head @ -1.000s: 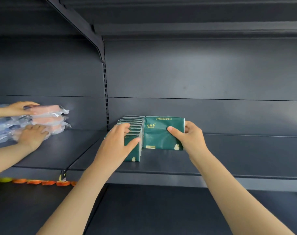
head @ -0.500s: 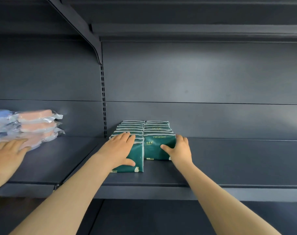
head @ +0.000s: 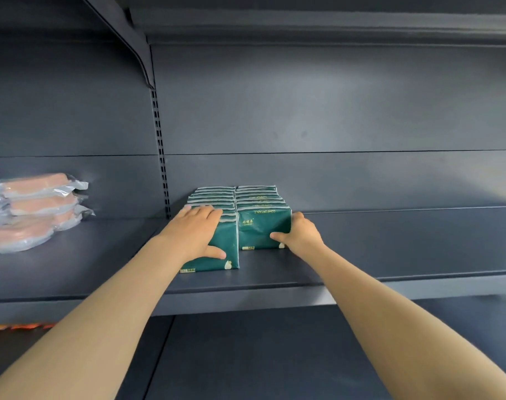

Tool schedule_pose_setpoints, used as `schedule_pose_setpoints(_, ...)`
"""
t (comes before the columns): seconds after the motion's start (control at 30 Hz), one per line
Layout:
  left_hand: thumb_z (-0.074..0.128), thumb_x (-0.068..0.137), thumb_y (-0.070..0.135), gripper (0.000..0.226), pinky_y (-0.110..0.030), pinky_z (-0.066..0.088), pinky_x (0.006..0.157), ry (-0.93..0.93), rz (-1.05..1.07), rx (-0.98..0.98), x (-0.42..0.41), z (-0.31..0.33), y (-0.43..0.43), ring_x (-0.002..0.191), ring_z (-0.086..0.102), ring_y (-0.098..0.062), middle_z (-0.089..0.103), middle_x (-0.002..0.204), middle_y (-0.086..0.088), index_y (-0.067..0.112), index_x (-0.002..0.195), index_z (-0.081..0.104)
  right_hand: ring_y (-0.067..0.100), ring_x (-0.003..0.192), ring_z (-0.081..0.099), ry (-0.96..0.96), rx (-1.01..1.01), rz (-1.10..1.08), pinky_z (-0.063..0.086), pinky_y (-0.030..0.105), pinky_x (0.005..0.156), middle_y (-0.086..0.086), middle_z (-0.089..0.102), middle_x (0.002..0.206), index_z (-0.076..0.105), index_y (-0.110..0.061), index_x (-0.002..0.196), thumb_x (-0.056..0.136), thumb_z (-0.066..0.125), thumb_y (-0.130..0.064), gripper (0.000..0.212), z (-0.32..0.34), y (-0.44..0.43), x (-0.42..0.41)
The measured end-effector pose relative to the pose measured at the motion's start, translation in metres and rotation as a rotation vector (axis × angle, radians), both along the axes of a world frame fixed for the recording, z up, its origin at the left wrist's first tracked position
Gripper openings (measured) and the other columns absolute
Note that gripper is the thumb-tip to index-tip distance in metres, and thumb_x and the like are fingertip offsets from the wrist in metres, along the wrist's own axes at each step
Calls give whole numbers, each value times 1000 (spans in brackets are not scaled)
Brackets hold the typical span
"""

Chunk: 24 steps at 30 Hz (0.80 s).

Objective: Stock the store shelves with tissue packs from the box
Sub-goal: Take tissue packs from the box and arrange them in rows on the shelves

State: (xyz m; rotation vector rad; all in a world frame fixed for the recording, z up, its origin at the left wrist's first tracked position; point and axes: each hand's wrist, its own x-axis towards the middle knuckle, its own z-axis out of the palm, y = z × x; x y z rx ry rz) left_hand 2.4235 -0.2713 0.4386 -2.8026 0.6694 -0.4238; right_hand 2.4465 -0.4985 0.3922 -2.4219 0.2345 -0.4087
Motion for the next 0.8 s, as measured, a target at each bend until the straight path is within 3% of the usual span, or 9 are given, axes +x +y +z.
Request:
schedule_pose_setpoints(0.1,47,84,65,89,-41,9,118,-63,56,27,-9,17,-4,143,21,-23,26,153,-8,10,148,19,30,110,53,69,-173,12,42,32,78,13,54,122,40,-2,127,86,64,-36,58,16,-13,-19)
schedule_pose_setpoints(0.23,43,89,61,69,-37,30,108,-168,57,-5,-39,51,-16,125,44,-26,48,134,-10,8,133,40,33,115,51,142,-548,66,43,35,86,16,52,127,40,-1,128,92,57,-34,52,56,-36,-57)
schedule_pose_setpoints(0.33,44,93,53,58,-37,38,97,-199,85,-25,-72,76,-31,120,46,-28,50,127,-12,6,126,45,33,120,47,158,-784,45,43,38,89,12,49,131,40,-7,132,93,54,-31,48,93,-53,-94)
schedule_pose_setpoints(0.57,52,92,49,55,-44,43,92,-263,36,-201,-161,118,-89,120,45,-28,51,127,-10,7,128,48,30,114,50,2,-841,20,39,33,76,9,51,124,44,-9,129,94,50,-25,39,157,-88,-190)
schedule_pose_setpoints(0.8,54,91,47,52,-42,43,89,-387,23,-234,-269,124,-162,117,47,-28,52,123,-11,6,123,52,32,120,42,-126,-851,39,40,38,85,14,47,127,40,-5,130,95,49,-28,43,176,-141,-302)
